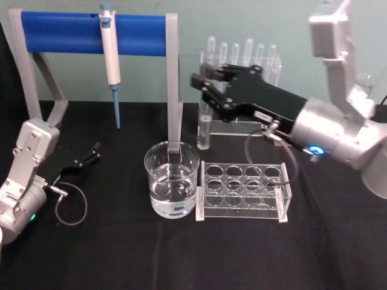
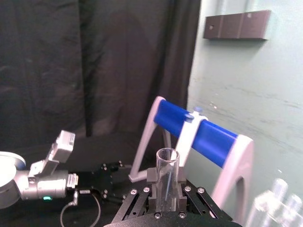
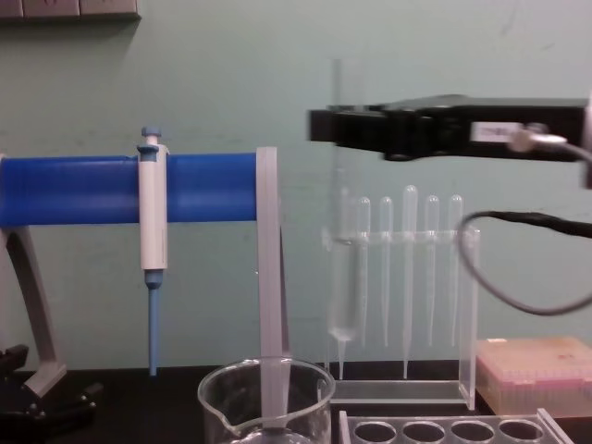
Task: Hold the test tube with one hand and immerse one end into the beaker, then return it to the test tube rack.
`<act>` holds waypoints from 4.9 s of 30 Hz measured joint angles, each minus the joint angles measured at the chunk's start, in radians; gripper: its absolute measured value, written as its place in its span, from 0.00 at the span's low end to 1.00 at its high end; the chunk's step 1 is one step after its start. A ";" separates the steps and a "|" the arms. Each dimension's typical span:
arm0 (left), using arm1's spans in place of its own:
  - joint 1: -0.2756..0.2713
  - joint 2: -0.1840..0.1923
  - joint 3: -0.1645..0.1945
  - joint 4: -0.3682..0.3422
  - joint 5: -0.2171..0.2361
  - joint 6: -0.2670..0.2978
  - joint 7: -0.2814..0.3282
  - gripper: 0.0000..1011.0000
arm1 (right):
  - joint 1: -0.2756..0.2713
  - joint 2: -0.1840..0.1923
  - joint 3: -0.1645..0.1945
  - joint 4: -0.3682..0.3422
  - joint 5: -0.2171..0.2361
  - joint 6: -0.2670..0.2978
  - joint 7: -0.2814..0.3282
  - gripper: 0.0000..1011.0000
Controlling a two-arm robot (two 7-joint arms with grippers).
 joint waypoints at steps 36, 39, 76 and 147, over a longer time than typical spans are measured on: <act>0.000 0.000 0.000 0.000 0.000 0.000 0.000 0.99 | 0.004 -0.171 -0.124 0.384 -0.116 -0.251 0.106 0.22; 0.000 0.000 0.000 0.000 0.000 0.000 0.000 0.99 | 0.000 -0.174 -0.119 0.385 -0.122 -0.252 0.106 0.22; 0.000 0.000 0.000 0.000 0.000 0.000 0.000 0.99 | 0.003 -0.173 -0.122 0.385 -0.118 -0.253 0.107 0.22; 0.000 0.000 0.000 0.000 0.000 0.000 0.000 0.99 | 0.003 -0.173 -0.122 0.385 -0.118 -0.253 0.106 0.22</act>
